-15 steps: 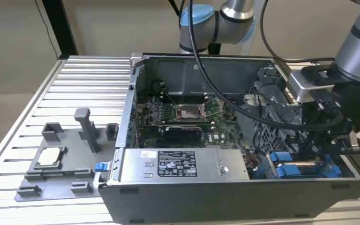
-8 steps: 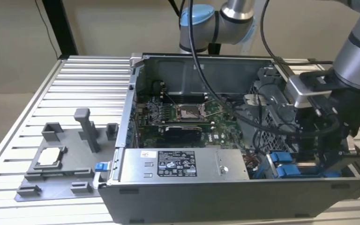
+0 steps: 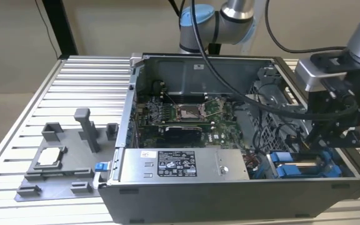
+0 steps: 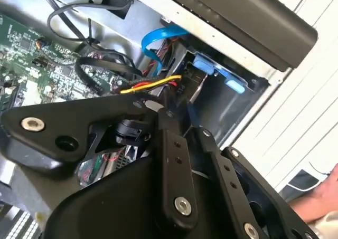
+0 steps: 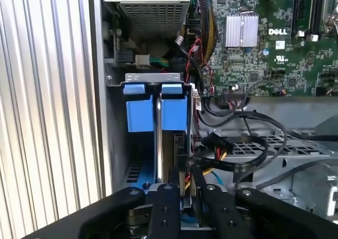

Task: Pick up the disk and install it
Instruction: 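Insert the second disk wire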

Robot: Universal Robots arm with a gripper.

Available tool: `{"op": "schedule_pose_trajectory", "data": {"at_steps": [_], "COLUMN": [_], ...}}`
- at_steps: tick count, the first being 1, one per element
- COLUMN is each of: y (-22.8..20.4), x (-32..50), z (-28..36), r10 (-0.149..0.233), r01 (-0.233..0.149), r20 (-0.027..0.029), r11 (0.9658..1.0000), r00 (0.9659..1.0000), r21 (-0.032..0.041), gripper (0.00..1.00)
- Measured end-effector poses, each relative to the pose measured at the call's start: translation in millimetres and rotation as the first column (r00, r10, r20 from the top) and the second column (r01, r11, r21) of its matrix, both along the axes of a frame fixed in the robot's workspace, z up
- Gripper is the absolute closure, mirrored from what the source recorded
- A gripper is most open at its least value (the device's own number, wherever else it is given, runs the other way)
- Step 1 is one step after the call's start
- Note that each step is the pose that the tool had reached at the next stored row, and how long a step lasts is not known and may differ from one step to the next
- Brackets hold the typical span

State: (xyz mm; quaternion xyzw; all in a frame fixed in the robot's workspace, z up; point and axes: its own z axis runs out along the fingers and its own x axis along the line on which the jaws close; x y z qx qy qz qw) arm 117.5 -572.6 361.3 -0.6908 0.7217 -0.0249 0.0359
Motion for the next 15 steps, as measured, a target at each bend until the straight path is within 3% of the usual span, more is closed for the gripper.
{"op": "schedule_pose_trajectory", "data": {"at_steps": [4, 6, 9, 15], "y": [0.0, 0.0, 0.0, 0.0], "x": [0.0, 0.0, 0.1, 0.0], "z": [17.4, 22.9, 26.7, 26.8], "r10": [0.0, 0.0, 0.0, 0.0], "r01": [0.0, 0.0, 0.0, 0.0], "r20": [0.0, 0.0, 0.0, -0.003], "r11": [1.0, 1.0, 1.0, 1.0], "r00": [1.0, 1.0, 1.0, 1.0], "r21": [0.0001, 0.0001, 0.0, -0.0006], "gripper": [0.0, 0.0, 0.0, 0.0]}}
